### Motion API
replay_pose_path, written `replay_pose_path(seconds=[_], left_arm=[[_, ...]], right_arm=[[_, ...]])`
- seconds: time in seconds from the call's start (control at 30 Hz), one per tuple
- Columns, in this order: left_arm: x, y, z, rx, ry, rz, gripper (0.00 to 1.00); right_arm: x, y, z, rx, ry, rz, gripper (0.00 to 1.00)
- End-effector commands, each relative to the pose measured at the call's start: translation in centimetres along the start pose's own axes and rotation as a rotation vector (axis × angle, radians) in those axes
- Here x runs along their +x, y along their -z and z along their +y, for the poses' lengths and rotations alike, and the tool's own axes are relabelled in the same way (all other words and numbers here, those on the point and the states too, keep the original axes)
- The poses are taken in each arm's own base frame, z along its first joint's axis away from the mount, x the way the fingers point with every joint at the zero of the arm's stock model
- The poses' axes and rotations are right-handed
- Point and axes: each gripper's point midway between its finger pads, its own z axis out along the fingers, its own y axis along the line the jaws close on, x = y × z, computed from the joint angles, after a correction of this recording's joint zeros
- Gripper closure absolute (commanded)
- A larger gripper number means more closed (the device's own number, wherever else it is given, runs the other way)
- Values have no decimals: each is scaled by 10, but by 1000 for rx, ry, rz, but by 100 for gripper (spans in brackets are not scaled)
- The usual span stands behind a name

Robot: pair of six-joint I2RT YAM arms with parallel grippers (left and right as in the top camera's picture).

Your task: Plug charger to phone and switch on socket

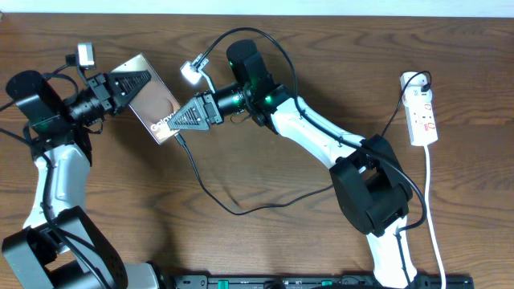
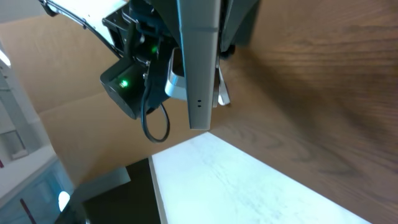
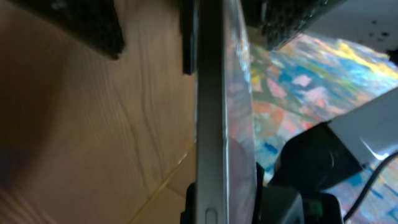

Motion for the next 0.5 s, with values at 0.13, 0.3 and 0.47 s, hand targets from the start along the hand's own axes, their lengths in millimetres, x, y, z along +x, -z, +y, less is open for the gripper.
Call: replay_pose_path(seconds=[0.13,0.3,0.47], left_arm=[[6,1,-5,29,-7,34,93],[6,1,-5,29,-25,33,93],[5,2,-4,26,-77,27,92]], right_arm=[[-9,2,9,-5,44,-11,1],[-9,2,11,-15,53,-8,1],[-11,6,9,-11,54,-16,1]])
